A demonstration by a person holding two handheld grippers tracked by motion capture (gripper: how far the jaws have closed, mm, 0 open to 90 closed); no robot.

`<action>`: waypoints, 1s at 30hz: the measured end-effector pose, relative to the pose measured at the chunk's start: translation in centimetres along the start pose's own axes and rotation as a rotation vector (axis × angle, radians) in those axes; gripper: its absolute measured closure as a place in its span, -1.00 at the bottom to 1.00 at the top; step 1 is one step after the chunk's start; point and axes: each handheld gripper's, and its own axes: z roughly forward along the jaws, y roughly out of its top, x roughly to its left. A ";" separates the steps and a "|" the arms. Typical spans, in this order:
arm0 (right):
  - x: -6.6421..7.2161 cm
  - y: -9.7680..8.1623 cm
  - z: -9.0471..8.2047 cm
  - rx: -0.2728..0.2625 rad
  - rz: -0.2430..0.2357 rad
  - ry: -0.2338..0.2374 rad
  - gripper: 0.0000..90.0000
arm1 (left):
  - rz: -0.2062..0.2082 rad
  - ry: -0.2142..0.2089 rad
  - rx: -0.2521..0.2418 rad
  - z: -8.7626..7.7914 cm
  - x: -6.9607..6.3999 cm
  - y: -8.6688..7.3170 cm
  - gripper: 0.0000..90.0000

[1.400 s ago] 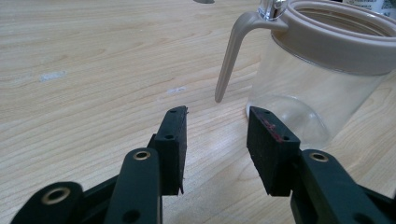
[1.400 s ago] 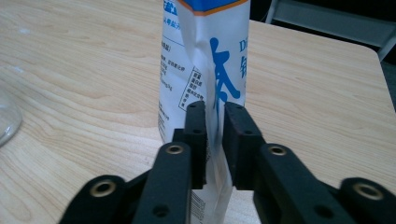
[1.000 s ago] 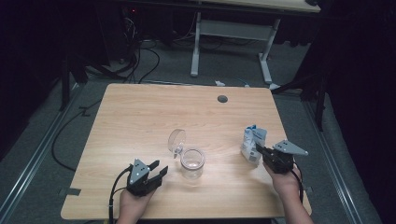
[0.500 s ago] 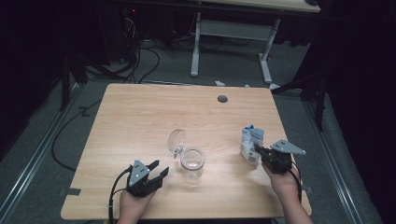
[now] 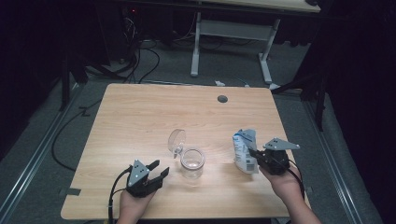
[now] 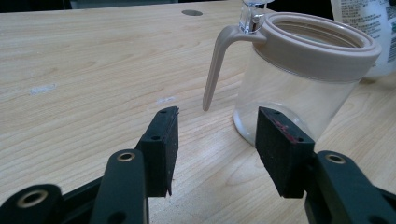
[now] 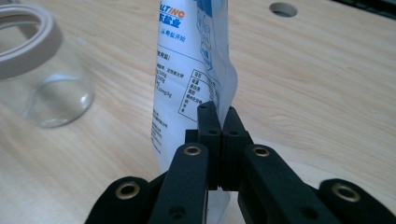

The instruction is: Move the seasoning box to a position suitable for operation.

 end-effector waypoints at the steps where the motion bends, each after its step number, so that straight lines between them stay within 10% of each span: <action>1: 0.2 0.2 -0.1 0.012 0.000 0.009 1.00 | 0.001 -0.001 -0.002 0.0 0.0 0.0 0.10; 30: 2.3 4.3 0.1 0.334 -0.040 0.081 1.00 | 0.001 -0.007 -0.013 -0.2 0.2 -0.1 0.10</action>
